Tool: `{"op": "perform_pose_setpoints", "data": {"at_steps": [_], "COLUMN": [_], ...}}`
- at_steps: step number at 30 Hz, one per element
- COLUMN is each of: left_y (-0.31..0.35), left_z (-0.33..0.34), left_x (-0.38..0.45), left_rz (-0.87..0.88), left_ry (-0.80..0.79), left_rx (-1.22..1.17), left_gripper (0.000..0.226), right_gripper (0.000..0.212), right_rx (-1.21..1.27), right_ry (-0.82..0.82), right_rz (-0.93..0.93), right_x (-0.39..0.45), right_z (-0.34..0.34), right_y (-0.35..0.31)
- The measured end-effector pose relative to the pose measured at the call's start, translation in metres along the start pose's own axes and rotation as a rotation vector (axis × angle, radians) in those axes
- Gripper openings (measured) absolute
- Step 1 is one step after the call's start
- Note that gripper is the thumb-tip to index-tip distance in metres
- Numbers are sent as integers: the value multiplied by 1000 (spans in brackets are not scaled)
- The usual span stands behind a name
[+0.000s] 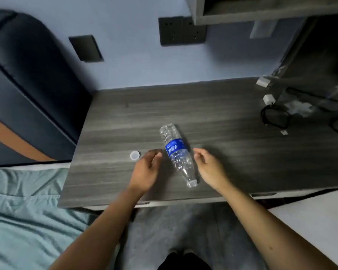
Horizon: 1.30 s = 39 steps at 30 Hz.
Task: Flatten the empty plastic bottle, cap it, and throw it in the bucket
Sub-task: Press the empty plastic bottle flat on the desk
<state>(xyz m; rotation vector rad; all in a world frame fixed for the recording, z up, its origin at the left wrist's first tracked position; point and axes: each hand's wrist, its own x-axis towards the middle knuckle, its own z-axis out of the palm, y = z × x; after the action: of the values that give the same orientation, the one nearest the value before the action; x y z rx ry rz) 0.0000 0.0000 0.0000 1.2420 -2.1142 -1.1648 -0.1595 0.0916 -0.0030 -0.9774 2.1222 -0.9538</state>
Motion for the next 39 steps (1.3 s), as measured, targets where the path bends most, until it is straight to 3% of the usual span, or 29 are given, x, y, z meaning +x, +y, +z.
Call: {"op": "perform_pose_setpoints", "data": {"at_steps": [7,12,21,28,33,39], "left_y": [1,-13,-37,-32,-28,-40], "left_z": [32,51,66,66,57,67], "left_x": [96,132,126,128,151,151], "left_rz": [352,468,549,581,778,729], "left_ry": [-213,-340,-358,-384,-501,-520], "left_rx": [515,828,980,1026,1068,1019], "left_gripper": [46,51,54,58,58,60], "right_gripper": [55,58,62,66,56,56], "right_rx": [-275,-306,-461,-416,-468,-588], "right_ry": [-73,-51,-41,30,35,0], "right_rz": [68,82,11,35,33,20], "right_x": [47,62,58,65,66,70], "right_z": [46,67,78,75,81,86], "right_y": [-7,4,21,16,23,28]}}
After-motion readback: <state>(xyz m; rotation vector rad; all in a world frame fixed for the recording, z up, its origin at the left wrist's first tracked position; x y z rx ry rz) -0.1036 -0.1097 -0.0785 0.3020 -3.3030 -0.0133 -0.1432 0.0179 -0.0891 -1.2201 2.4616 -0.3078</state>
